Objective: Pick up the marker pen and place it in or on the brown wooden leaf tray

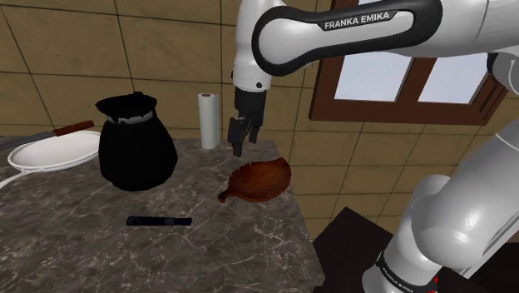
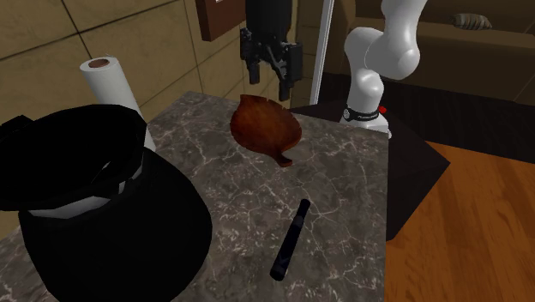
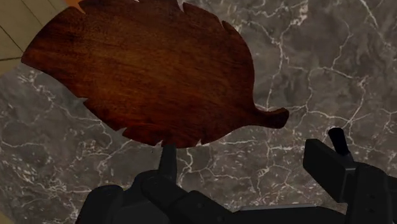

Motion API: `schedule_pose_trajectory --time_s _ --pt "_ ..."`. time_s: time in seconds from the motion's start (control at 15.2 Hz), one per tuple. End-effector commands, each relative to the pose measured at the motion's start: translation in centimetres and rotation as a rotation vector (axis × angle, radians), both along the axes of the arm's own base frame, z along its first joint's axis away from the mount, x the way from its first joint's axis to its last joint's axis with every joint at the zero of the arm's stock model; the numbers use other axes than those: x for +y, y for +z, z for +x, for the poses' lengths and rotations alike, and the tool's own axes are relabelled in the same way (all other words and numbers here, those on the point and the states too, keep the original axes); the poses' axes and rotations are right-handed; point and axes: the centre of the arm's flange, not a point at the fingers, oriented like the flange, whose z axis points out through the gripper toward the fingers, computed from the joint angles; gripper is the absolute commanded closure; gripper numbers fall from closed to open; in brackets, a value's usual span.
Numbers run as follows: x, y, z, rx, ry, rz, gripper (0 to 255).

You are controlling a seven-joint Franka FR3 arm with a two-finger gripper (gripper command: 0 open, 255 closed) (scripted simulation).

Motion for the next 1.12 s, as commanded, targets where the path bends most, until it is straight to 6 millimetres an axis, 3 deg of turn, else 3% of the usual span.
schedule_pose_trajectory --time_s 0.0,0.53,1.06 --pt "2.7 -0.8 0.8 -0.005 0.051 -0.008 0" --pt "13.0 -4.5 2.4 -0.023 0.246 -0.047 0" --pt "23.2 -8.5 2.0 -0.041 0.442 -0.085 0"
